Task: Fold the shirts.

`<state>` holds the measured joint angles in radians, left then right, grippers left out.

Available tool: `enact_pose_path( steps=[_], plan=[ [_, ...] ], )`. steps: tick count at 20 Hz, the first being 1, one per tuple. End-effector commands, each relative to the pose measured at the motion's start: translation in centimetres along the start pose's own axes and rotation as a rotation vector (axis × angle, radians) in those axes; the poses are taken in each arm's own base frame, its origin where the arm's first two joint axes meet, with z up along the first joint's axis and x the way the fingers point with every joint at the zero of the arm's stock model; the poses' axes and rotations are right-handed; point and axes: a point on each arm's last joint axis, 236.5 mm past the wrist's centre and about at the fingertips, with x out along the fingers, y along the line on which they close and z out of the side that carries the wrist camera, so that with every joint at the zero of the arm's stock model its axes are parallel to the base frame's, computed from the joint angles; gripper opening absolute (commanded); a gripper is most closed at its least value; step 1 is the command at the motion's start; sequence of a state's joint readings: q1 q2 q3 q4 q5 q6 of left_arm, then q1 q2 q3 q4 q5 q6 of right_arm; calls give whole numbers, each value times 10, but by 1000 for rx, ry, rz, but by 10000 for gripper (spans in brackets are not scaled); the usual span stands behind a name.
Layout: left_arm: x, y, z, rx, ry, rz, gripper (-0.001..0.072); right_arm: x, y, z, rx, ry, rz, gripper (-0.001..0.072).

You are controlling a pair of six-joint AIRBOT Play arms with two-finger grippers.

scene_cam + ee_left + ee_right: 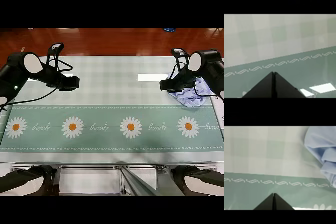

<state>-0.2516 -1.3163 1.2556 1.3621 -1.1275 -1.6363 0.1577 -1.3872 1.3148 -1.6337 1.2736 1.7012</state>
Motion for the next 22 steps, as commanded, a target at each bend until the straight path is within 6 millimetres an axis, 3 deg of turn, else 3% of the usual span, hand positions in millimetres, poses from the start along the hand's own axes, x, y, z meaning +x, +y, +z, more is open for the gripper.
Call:
enact_pose_path(
  steps=[1,13,15,18,19,20,21,22],
  plan=[
    [0,0,0,0,1,0,16,0,1,0,-1,0,1,18],
    [0,0,0,0,1,0,16,0,1,1,0,-5,3,18],
    [1,0,1,1,-5,0,17,0,2,9,0,-36,8,18],
    [0,-2,26,1,-109,-6,18,-3,5,38,-1,-162,21,20],
    [0,1,36,6,-152,3,47,-6,7,55,-1,-233,29,76],
    [1,7,47,20,-194,27,215,-11,7,73,-4,-311,27,307],
    [3,14,54,38,-218,56,500,-18,4,92,-21,-398,11,415],
    [7,23,54,52,-214,89,511,-26,-5,110,-37,-480,-27,418]
  ],
)
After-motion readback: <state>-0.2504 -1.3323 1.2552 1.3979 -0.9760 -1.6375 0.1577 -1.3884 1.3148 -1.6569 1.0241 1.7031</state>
